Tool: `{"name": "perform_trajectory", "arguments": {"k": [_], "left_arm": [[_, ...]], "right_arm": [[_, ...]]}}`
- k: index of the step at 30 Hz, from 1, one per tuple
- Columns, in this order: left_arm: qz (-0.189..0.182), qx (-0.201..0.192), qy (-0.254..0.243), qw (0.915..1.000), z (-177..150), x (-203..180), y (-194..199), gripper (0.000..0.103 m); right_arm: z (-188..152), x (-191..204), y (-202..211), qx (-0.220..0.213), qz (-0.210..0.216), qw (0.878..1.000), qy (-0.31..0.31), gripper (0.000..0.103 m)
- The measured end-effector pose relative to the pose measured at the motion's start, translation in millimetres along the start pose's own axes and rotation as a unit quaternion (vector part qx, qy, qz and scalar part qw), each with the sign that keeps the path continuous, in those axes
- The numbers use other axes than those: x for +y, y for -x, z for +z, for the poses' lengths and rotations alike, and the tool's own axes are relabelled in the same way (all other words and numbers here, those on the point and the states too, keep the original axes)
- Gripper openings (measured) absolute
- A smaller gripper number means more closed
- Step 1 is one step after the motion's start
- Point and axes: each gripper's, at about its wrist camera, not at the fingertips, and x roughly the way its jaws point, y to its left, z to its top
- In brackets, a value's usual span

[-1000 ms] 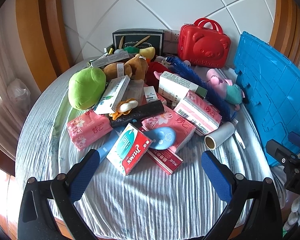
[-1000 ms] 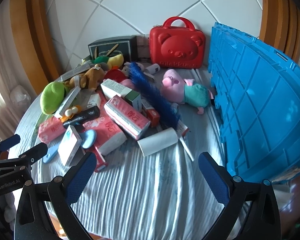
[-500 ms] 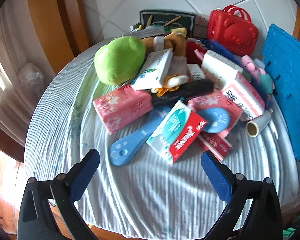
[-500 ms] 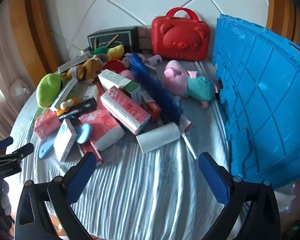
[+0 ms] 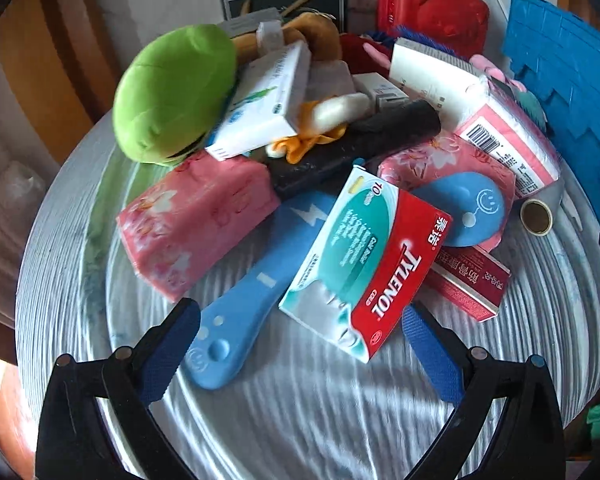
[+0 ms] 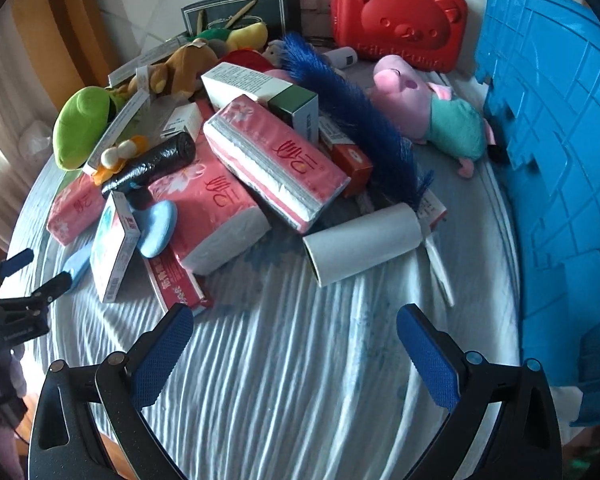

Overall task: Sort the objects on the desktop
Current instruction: 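Grasp the Tylenol Cold box with left gripper while right gripper grasps white paper roll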

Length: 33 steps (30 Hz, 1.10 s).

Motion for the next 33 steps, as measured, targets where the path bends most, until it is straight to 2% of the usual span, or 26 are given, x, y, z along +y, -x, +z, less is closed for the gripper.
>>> {"name": "perform_trajectory", "arguments": {"k": [3,6,10,13,16,18,19,21,24,25,30,32,33], "left_arm": [[-0.014,0.005,-0.035,0.9993,8.4,-12.1,-16.4,0.103],[-0.008,0.012,-0.060,0.9981,15.3,-19.3,-33.0,0.103],[0.007,0.050,-0.047,0.9976,21.8,-16.6,-59.8,0.103],[-0.003,0.068,-0.017,0.9975,24.0,-9.3,-66.2,0.100],[0.005,0.073,-0.017,0.9972,26.7,-8.4,-62.3,0.088],[0.013,0.074,-0.006,0.9971,28.1,-4.5,-58.4,0.072],[0.011,0.074,0.002,0.9972,28.6,-2.0,-55.6,0.070],[-0.006,0.075,0.025,0.9968,28.2,3.3,-50.0,0.070],[0.001,0.072,0.040,0.9966,25.2,4.7,-43.6,0.070],[-0.001,0.069,0.044,0.9967,24.6,4.6,-39.9,0.070],[-0.011,0.029,0.049,0.9983,29.8,-4.4,-6.4,0.070],[-0.012,0.013,0.047,0.9987,33.5,-9.2,7.6,0.070],[-0.014,0.008,0.048,0.9987,34.9,-10.7,12.9,0.070]], "right_arm": [[-1.4,-16.3,-3.9,0.007,-0.018,1.000,-0.022,0.103],[-3.6,-40.1,-12.2,0.024,-0.038,0.998,-0.055,0.103],[2.7,-61.6,-26.9,0.035,-0.071,0.993,-0.085,0.103],[15.5,-71.7,-40.6,0.039,-0.066,0.990,-0.115,0.103],[29.4,-80.2,-58.8,0.050,-0.045,0.986,-0.153,0.103],[37.0,-87.0,-73.0,0.066,-0.026,0.981,-0.182,0.103],[39.7,-89.4,-79.5,0.072,-0.012,0.978,-0.193,0.102],[41.9,-91.4,-88.9,0.086,0.001,0.973,-0.215,0.093],[45.1,-90.4,-100.0,0.096,0.023,0.968,-0.230,0.086],[46.2,-88.7,-102.0,0.096,0.028,0.968,-0.229,0.080],[49.7,-80.3,-103.0,0.093,0.038,0.973,-0.209,0.070],[48.7,-74.8,-94.5,0.088,0.033,0.976,-0.197,0.053],[47.1,-71.0,-88.6,0.087,0.032,0.978,-0.187,0.052]]}}
